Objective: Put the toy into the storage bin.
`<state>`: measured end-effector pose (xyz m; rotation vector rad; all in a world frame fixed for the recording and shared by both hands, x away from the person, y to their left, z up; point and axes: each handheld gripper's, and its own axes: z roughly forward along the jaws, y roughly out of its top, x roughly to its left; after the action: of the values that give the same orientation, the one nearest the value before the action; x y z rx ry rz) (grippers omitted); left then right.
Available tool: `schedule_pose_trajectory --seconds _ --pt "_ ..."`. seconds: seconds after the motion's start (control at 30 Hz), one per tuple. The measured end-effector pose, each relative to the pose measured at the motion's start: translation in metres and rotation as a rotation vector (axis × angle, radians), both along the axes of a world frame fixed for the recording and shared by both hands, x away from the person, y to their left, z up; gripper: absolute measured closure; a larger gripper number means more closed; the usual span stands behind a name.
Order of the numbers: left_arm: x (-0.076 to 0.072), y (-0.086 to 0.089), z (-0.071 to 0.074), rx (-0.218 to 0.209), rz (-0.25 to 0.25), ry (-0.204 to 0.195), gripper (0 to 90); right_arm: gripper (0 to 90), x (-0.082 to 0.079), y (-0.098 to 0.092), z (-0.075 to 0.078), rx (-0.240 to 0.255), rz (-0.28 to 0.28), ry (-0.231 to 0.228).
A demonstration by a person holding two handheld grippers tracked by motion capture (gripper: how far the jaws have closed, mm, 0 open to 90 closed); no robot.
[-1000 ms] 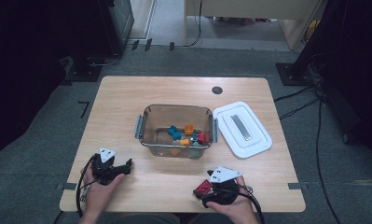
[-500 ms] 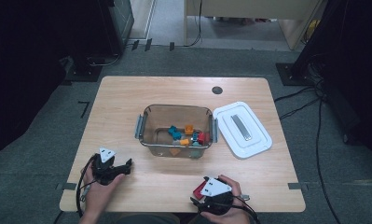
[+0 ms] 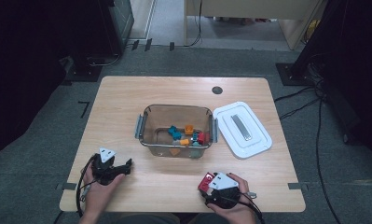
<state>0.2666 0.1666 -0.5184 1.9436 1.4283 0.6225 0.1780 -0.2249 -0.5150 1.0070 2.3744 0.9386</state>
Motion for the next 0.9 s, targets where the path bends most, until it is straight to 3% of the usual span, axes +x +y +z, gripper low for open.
schedule_pose_trajectory --seconds 0.23,0.3,0.43,0.73,0.9 --pt "0.000 0.000 0.000 0.000 0.000 0.000 13.2 30.1 0.005 -0.022 0.002 -0.012 -0.100 -0.007" --pt "0.000 0.000 0.000 0.000 0.000 0.000 13.2 31.1 0.007 -0.029 0.002 -0.034 -0.145 -0.007" --pt "0.000 0.000 0.000 0.000 0.000 0.000 13.3 35.2 0.010 -0.044 0.003 -0.021 -0.226 0.005" --pt "0.000 0.000 0.000 0.000 0.000 0.000 13.2 31.2 0.010 -0.036 0.005 0.109 -0.228 0.013" --pt "0.000 0.000 0.000 0.000 0.000 0.000 13.3 33.6 0.015 -0.020 -0.001 0.102 -0.250 -0.007"
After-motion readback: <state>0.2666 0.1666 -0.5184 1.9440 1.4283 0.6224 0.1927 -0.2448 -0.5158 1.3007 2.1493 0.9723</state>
